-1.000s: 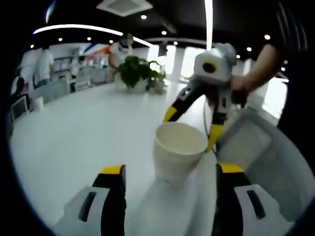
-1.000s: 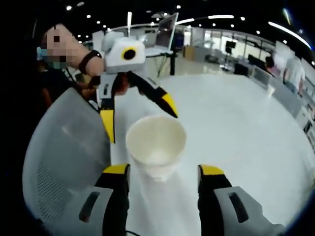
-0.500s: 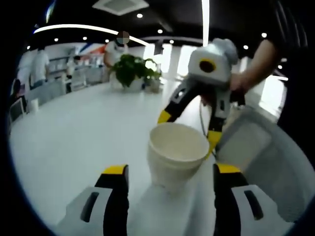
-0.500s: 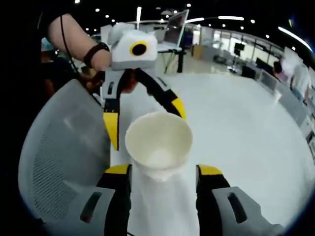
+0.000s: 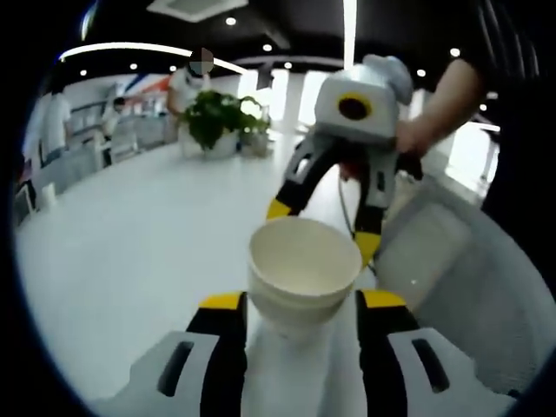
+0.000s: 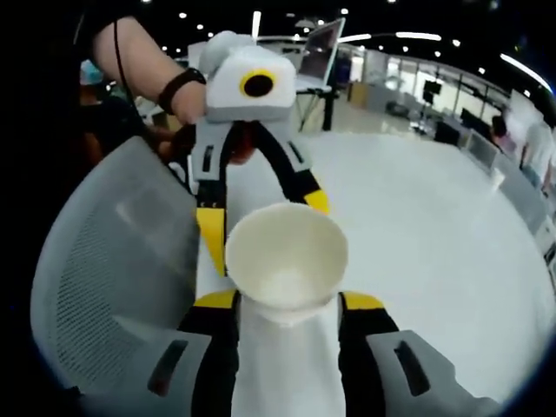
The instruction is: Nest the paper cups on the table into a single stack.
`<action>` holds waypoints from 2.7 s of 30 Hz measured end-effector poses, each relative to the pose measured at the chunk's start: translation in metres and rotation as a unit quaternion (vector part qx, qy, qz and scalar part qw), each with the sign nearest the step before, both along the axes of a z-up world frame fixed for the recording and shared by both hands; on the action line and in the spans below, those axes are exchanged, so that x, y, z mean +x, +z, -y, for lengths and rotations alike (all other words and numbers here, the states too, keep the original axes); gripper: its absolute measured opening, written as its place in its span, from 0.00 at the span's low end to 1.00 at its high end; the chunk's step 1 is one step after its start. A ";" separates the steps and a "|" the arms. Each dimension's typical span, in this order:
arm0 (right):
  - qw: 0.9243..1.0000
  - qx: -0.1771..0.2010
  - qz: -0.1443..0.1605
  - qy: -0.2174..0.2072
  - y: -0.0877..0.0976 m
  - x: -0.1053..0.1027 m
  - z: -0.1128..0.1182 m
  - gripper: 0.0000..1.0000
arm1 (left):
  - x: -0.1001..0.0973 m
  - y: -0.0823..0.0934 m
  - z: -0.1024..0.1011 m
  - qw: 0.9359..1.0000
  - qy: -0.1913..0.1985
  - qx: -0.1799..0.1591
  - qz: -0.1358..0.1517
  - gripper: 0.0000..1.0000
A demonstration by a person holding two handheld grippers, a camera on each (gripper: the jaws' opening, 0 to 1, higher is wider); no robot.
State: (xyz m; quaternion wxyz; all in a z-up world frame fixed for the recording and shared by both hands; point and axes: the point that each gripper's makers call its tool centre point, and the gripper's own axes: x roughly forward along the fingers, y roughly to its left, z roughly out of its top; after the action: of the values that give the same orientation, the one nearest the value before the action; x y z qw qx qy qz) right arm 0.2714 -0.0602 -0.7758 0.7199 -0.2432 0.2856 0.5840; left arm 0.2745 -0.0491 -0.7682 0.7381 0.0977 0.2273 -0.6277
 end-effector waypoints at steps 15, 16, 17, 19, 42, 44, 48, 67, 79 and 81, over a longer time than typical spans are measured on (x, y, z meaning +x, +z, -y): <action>1.000 -0.002 0.006 0.002 0.002 0.007 -0.001 0.40 | 0.008 0.007 0.003 1.000 -0.008 -0.008 0.013 0.46; 1.000 -0.001 0.006 0.001 0.004 0.008 -0.001 0.39 | 0.010 0.008 0.003 1.000 -0.009 -0.007 0.014 0.46; 1.000 0.000 0.006 -0.002 0.005 0.010 0.000 0.39 | 0.012 0.008 0.003 1.000 -0.010 -0.007 0.015 0.46; 1.000 0.000 0.010 -0.003 0.008 0.014 0.000 0.39 | 0.016 0.011 0.004 1.000 -0.012 -0.007 0.019 0.46; 0.996 0.001 0.045 -0.077 0.026 0.109 0.015 0.38 | 0.111 0.024 0.019 0.998 -0.014 -0.008 0.063 0.45; 0.996 -0.003 0.044 -0.081 0.023 0.119 0.016 0.38 | 0.120 0.023 0.019 0.998 -0.010 -0.008 0.064 0.45; 0.995 -0.006 0.037 -0.087 0.018 0.135 0.018 0.38 | 0.137 0.017 0.020 0.998 -0.004 -0.005 0.064 0.45; 0.994 -0.009 0.009 -0.106 -0.002 0.169 0.021 0.38 | 0.174 0.001 0.020 0.999 0.028 -0.011 0.022 0.45; 0.993 -0.001 0.006 -0.116 -0.002 0.171 0.019 0.39 | 0.176 -0.002 0.016 0.999 0.034 0.000 0.023 0.45; 0.993 -0.003 0.003 -0.122 -0.003 0.171 0.020 0.42 | 0.178 -0.003 0.014 0.999 0.036 0.004 0.027 0.46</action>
State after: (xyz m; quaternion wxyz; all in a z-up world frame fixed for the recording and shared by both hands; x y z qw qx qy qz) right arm 0.4424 -0.0806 -0.7788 0.7858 -0.2107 0.3129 0.4901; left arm 0.4523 -0.0633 -0.7710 0.7656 0.1091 0.2134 -0.5970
